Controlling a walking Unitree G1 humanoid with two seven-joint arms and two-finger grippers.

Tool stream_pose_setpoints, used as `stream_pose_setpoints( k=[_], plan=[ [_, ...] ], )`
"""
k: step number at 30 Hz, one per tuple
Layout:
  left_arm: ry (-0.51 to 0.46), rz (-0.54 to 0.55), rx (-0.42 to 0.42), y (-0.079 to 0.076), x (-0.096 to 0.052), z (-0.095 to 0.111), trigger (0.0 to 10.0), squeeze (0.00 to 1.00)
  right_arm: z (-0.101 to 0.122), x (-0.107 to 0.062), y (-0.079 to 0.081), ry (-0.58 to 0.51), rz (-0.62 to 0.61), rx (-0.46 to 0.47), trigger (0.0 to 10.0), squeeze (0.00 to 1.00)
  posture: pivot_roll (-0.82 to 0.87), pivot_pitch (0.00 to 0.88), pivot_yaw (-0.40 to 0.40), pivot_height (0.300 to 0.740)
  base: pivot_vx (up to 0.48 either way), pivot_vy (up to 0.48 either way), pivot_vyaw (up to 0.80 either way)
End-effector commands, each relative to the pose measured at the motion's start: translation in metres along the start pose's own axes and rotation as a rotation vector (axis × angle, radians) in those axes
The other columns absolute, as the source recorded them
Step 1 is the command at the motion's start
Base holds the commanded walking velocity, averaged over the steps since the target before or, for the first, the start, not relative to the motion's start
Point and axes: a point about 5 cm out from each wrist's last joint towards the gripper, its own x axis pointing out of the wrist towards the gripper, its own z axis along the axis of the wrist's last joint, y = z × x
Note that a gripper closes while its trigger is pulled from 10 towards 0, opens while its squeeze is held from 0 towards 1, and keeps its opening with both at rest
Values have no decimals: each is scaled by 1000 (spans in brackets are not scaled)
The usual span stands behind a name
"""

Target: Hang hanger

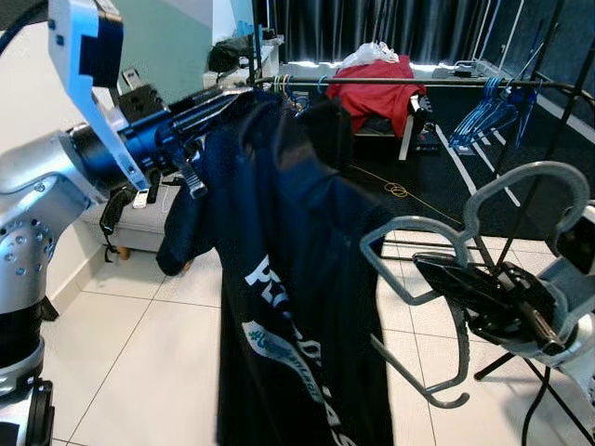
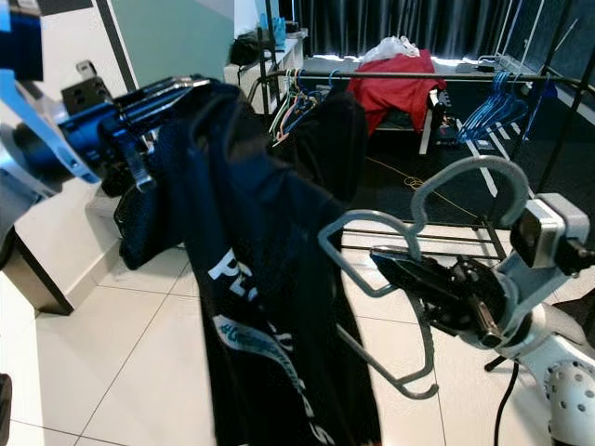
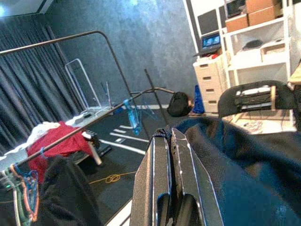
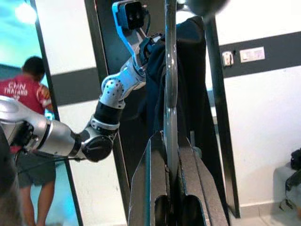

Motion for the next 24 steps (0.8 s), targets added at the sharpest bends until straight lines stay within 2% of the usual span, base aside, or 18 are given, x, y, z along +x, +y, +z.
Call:
stream_pose_setpoints(
  k=[1,2,4,5,6,7,9,11,17,18,19,21,24],
  plan=[
    [5,-1,28,3,-1,4,0,0,3,2,1,-22,14,-17,10000,0,-31,0,16,740,0,0,0],
    [2,4,42,6,-1,8,0,0,7,0,1,-130,12,3,10000,0,-27,0,19,740,0,0,0],
    [2,4,42,6,-1,8,0,0,7,0,1,-130,12,3,10000,0,-27,0,19,740,0,0,0],
    [-1,10,65,10,-1,12,0,0,3,2,1,-179,25,26,10000,0,-22,0,25,740,0,0,0],
    [-1,10,65,10,-1,12,0,0,3,2,1,-179,25,26,10000,0,-22,0,25,740,0,0,0],
    [-20,19,91,15,1,20,0,0,-11,7,0,-129,17,40,10000,0,-18,0,27,740,0,0,0],
    [-20,19,91,15,1,20,0,0,-11,7,0,-129,17,40,10000,0,-18,0,27,740,0,0,0],
    [-69,30,112,21,7,33,0,0,-33,11,-3,-37,-12,38,10000,0,-13,0,27,740,0,0,0],
    [-121,15,105,20,14,45,0,0,-43,11,-10,-6,-71,15,10000,0,-16,0,33,740,0,0,0],
    [-135,6,104,19,16,47,0,0,-48,10,-14,30,-110,-9,10000,0,-16,0,32,740,0,0,0],
    [-140,-4,102,16,18,48,0,0,-45,10,-17,-12,-124,-12,10000,0,-16,0,33,740,0,0,0],
    [-139,-13,104,14,20,47,0,0,-28,11,-15,-172,-103,-11,10000,0,-12,0,33,740,0,0,0],
    [-135,-17,105,14,20,46,0,0,-18,13,-13,-231,-73,-24,10000,0,-14,0,36,740,0,0,0]
  ],
)
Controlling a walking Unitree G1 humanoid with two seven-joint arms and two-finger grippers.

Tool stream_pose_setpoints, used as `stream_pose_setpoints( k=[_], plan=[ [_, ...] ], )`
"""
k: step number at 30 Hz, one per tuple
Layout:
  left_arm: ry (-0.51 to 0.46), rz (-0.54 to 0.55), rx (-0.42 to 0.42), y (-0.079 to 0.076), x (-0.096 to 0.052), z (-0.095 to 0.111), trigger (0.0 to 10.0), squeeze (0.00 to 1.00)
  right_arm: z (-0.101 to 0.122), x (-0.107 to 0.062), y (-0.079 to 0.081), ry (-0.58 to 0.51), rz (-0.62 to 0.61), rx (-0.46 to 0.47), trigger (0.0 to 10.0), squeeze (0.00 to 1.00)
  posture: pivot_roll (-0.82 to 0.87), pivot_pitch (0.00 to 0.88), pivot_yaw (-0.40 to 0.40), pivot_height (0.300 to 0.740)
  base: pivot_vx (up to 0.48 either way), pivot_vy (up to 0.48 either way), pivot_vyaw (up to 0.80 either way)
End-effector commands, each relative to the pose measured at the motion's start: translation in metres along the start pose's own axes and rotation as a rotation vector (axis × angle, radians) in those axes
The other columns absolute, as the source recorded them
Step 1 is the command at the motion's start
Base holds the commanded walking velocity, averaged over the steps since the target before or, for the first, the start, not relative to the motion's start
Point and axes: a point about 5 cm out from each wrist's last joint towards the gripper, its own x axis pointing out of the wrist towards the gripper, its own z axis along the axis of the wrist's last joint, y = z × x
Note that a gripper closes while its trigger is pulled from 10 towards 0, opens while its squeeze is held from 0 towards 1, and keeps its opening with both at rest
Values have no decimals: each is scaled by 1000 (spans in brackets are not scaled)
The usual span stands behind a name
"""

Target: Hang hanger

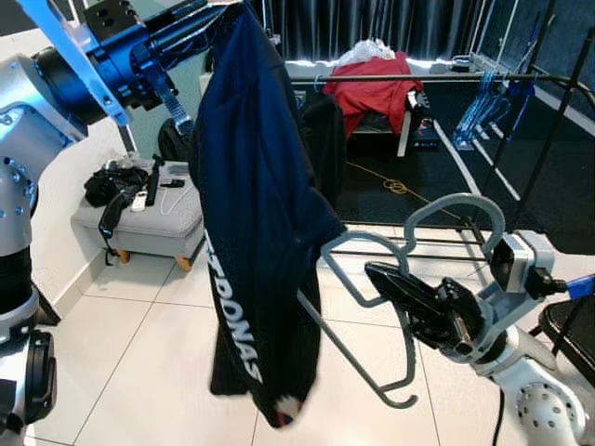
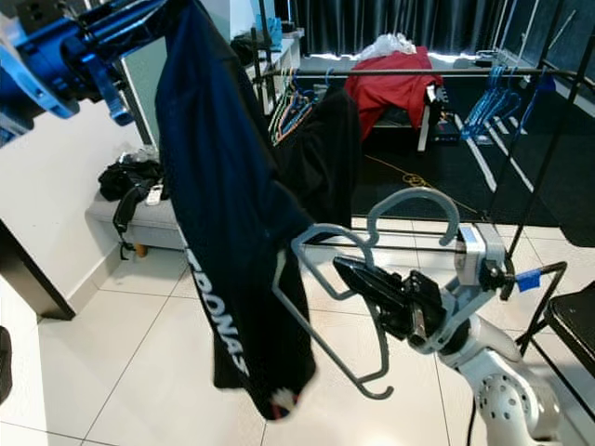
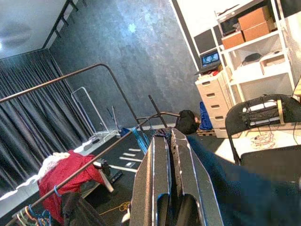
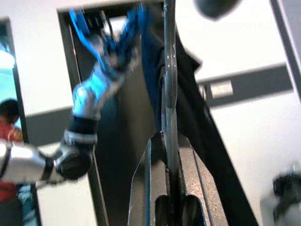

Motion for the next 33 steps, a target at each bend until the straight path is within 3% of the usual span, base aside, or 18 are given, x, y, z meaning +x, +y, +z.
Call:
stream_pose_setpoints(
  k=[1,6,7,9,11,12,14,19,27,30,33],
  plan=[
    [-22,-24,11,-3,4,6,0,0,4,6,5,-14,44,-14,10000,0,-15,0,39,740,0,0,0],
    [-23,-31,1,-3,5,5,0,0,8,11,8,-23,85,-20,10000,0,-15,0,40,740,0,0,0],
    [-16,-30,-5,-2,5,2,0,0,9,18,13,-11,139,-33,10000,0,-19,0,43,740,0,0,0],
    [-14,-27,-9,-1,6,0,0,0,-5,21,11,147,139,-80,10000,0,-23,0,46,740,0,0,0],
    [-19,-25,-14,-1,6,1,0,0,-10,21,11,170,142,-77,10000,0,-23,0,46,740,0,0,0],
    [-23,-23,-14,-1,7,1,0,0,-8,21,13,125,155,-48,10000,0,-26,0,44,740,0,0,0],
    [-25,-16,-8,1,8,2,0,0,-4,19,10,62,130,-30,10000,0,-22,0,42,740,0,0,0],
    [-29,-10,-1,3,8,4,0,0,-11,11,9,99,116,-11,10000,0,-20,0,42,740,0,0,0],
    [-51,-12,-7,1,10,9,0,0,-14,2,-5,88,-26,-89,10000,0,-13,0,36,740,0,0,0],
    [-67,-13,-3,0,11,12,0,0,-29,8,-12,186,-43,-105,10000,0,-8,0,28,740,0,0,0],
    [-70,-10,-3,0,11,12,0,0,-32,8,-13,209,-44,-106,10000,0,-8,0,28,740,0,0,0]
  ],
)
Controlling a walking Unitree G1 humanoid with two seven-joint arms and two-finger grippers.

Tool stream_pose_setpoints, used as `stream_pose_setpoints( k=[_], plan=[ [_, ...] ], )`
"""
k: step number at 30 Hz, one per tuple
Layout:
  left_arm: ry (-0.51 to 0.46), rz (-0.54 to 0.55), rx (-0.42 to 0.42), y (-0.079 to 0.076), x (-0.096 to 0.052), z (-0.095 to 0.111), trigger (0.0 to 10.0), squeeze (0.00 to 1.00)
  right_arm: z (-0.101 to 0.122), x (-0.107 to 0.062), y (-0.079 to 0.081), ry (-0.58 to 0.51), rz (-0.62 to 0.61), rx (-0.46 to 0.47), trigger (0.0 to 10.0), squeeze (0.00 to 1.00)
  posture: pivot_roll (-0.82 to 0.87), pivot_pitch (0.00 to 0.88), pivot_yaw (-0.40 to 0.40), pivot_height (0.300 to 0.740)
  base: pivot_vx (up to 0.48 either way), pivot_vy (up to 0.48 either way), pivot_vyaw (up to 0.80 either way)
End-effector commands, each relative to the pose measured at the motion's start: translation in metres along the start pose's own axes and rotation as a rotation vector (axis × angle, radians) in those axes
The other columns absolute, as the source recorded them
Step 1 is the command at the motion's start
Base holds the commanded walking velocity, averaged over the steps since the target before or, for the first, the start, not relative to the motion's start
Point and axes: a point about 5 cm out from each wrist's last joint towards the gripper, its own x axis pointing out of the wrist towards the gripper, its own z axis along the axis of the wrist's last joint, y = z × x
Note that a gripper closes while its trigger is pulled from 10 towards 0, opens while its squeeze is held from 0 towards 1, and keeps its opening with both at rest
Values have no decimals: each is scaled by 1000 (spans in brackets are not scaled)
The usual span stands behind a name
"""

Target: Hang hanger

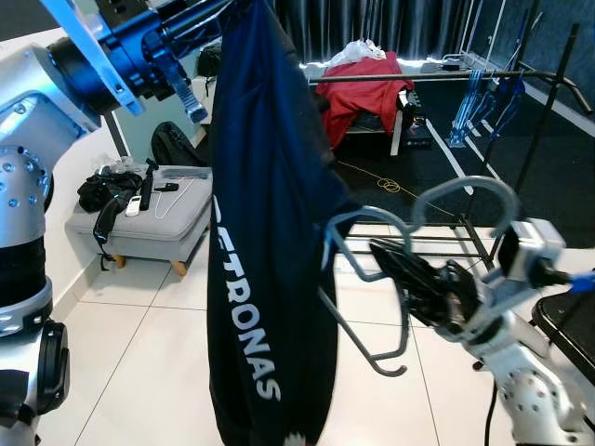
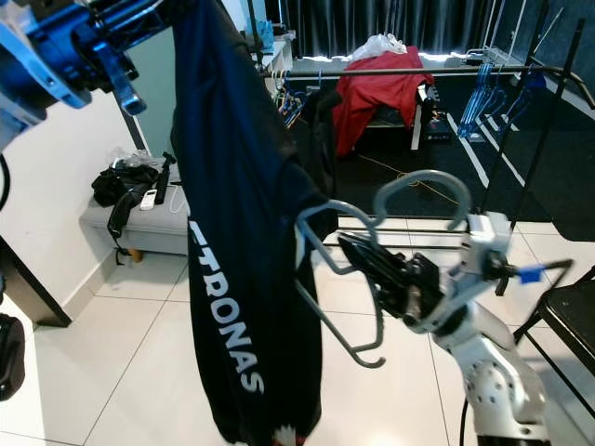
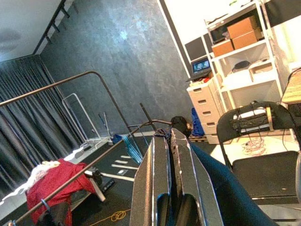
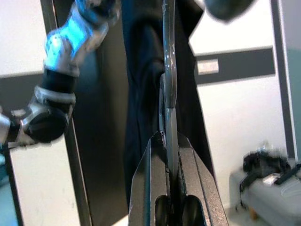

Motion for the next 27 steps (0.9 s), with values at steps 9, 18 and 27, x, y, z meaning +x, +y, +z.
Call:
stream_pose_setpoints(
  k=[9,18,27],
  plan=[
    [-43,-1,26,1,1,15,0,0,-10,1,-14,92,-78,-67,10000,0,-10,0,30,740,0,0,0],
    [-50,-14,-18,-3,5,9,0,0,22,22,1,-70,70,-99,10000,0,-17,0,41,740,0,0,0],
    [-22,9,-39,-2,5,-2,0,0,53,33,14,-198,198,-150,10000,0,-20,0,46,740,0,0,0]
  ],
)
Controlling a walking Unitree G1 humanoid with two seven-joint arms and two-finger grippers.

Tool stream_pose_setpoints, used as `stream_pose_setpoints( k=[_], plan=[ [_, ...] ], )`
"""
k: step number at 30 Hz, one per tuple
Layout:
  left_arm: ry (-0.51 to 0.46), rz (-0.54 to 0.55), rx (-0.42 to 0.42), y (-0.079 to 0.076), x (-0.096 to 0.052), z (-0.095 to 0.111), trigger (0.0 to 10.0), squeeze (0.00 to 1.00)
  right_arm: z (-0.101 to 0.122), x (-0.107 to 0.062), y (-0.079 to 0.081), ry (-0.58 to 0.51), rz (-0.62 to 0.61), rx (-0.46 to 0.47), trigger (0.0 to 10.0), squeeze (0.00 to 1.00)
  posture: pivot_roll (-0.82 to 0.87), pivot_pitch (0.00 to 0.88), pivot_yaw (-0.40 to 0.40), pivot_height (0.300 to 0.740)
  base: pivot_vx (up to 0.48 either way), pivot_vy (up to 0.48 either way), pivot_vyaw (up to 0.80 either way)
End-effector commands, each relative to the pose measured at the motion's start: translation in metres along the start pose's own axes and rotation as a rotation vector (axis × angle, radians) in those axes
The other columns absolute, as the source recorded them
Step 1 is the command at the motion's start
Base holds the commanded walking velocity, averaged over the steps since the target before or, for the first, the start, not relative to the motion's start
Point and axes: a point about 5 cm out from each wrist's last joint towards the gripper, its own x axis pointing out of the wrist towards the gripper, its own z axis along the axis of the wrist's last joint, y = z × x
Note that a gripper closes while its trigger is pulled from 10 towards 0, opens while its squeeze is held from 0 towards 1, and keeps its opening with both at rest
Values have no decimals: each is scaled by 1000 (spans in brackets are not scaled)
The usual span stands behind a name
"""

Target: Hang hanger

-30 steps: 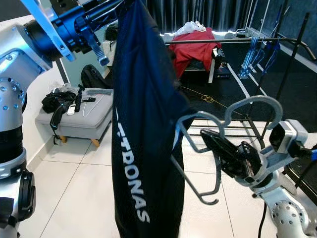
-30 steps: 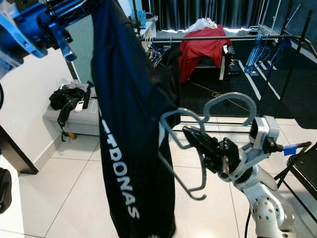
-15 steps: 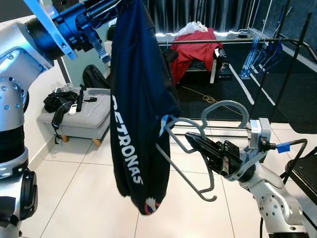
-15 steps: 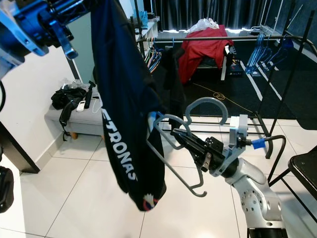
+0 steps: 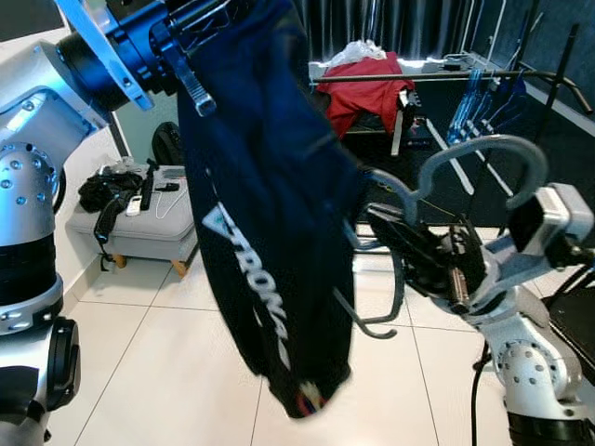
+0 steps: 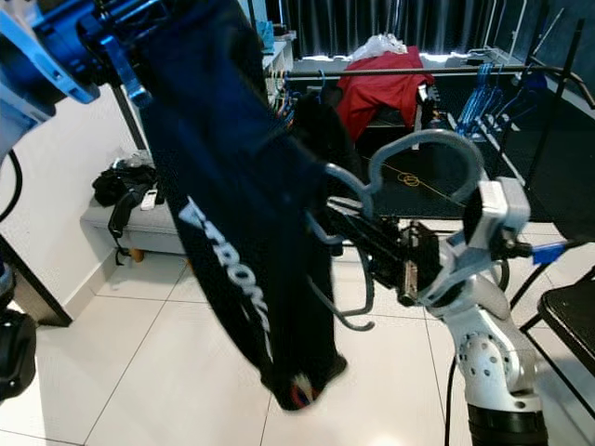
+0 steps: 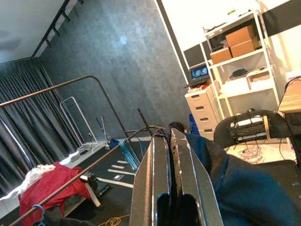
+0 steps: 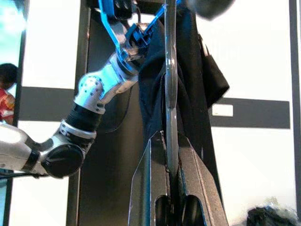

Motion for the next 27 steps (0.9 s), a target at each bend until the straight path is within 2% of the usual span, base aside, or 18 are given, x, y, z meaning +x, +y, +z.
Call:
stream_pose_setpoints(
  k=[1,3,8,9,11,13,18,20,21,22,23,24,26,27],
  plan=[
    [15,15,-4,1,-1,-5,0,0,13,8,4,-51,55,-36,10000,0,-22,0,49,740,0,0,0],
    [53,75,22,9,-4,-10,0,0,18,10,6,-81,63,-44,10000,0,-23,0,51,740,0,0,0],
    [93,147,53,21,-9,-15,0,0,20,9,7,-100,57,-44,10000,0,-25,0,53,740,0,0,0],
    [108,197,64,30,-15,-17,0,0,21,7,8,-111,43,-43,10000,0,-27,0,56,740,0,0,0],
    [108,197,64,30,-15,-17,0,0,21,7,8,-111,43,-43,10000,0,-27,0,56,740,0,0,0],
    [118,262,75,41,-25,-16,0,0,23,2,9,-127,21,-43,10000,0,-28,0,55,740,0,0,0],
    [106,277,62,42,-30,-14,0,0,27,0,9,-141,10,-42,10000,0,-31,0,55,740,0,0,0],
    [88,255,33,39,-32,-13,0,0,28,0,9,-145,9,-41,10000,0,-32,0,53,740,0,0,0],
    [70,194,-7,29,-33,-13,1647,0,29,-1,9,-143,10,-41,10000,0,-32,0,48,740,0,0,0],
    [55,114,-19,18,-34,-13,9059,1000,30,-1,9,-139,12,-38,10000,0,-32,0,45,740,0,0,0],
    [55,114,-19,18,-34,-13,9059,1000,30,-1,9,-139,12,-38,10000,0,-32,0,45,740,0,0,0],
    [47,61,-21,10,-35,-13,9059,1000,30,-1,9,-136,13,-36,10000,0,-32,0,45,740,0,0,0],
    [47,61,-21,10,-35,-13,9059,1000,30,-1,9,-136,13,-36,10000,0,-32,0,45,740,0,0,0],
    [52,-16,-17,-1,-37,-14,10000,1000,30,-1,9,-129,16,-32,10000,0,-29,0,42,740,0,0,0]
  ],
)
